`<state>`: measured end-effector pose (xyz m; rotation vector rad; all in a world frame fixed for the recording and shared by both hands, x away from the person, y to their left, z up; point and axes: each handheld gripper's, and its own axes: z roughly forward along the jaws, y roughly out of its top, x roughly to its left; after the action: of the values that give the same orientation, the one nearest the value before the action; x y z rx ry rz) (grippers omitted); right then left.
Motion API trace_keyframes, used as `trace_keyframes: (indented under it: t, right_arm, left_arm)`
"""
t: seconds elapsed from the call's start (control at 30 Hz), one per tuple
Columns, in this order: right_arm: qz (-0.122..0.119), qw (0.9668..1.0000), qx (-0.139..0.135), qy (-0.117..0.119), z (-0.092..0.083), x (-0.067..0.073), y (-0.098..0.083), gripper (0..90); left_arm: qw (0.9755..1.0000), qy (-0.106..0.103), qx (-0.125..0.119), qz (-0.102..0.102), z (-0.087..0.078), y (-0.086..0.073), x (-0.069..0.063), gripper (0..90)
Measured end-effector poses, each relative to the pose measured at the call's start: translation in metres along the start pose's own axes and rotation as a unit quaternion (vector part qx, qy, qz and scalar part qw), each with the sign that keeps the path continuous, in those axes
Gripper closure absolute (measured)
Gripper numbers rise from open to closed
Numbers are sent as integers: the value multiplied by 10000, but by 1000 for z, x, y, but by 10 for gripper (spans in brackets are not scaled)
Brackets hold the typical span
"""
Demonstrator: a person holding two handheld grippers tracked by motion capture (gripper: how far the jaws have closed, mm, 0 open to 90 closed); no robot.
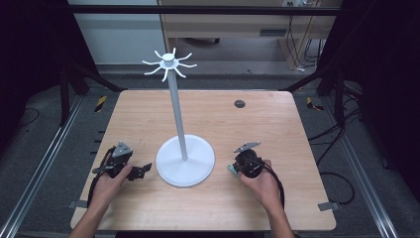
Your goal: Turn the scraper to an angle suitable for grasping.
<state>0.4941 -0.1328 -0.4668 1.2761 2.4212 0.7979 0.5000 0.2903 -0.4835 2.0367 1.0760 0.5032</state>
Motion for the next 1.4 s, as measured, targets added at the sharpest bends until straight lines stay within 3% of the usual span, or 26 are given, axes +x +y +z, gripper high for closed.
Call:
trace_keyframes:
  t: [0.07,0.13,0.2,0.27,0.33,0.37,0.6,0.87,0.93,1.03,1.2,1.4]
  right_arm:
    - [-63,10000,50,11,-2,2,3,817]
    - [-252,9993,283,-42,-5,7,13,729]
    - [-264,9990,367,-47,-6,8,15,703]
    - [-348,9968,706,-116,-4,9,24,655]
    - [-347,9962,785,-128,-3,9,25,642]
    - [-362,9944,990,-90,1,8,28,621]
    - [-334,9900,1372,-14,12,8,32,595]
    - [-486,9864,1568,-18,21,6,35,620]
    - [-371,9861,1622,28,21,7,35,631]
    - [-457,9848,1674,37,24,5,35,644]
    - [-401,9842,1723,65,25,6,34,685]
    - [-493,9835,1741,75,27,5,35,724]
  left_arm:
    - [10000,0,22,11,-1,0,0,36]
    - [10000,-10,10,5,-1,0,1,36]
    - [10000,-14,4,0,-1,0,1,36]
    - [10000,-21,2,-4,0,0,1,36]
    - [10000,-23,-2,-8,-1,0,1,36]
    - [10000,-29,-4,-8,-1,0,1,36]
    - [10000,-40,-5,-12,0,0,1,35]
    - [10000,-51,-3,-15,-1,0,1,36]
    - [10000,-53,-21,-37,0,0,1,36]
    - [10000,-54,-4,-16,-1,0,1,35]
    - [10000,-50,-5,-13,-1,0,1,36]
    - [10000,-53,-5,-15,0,0,1,36]
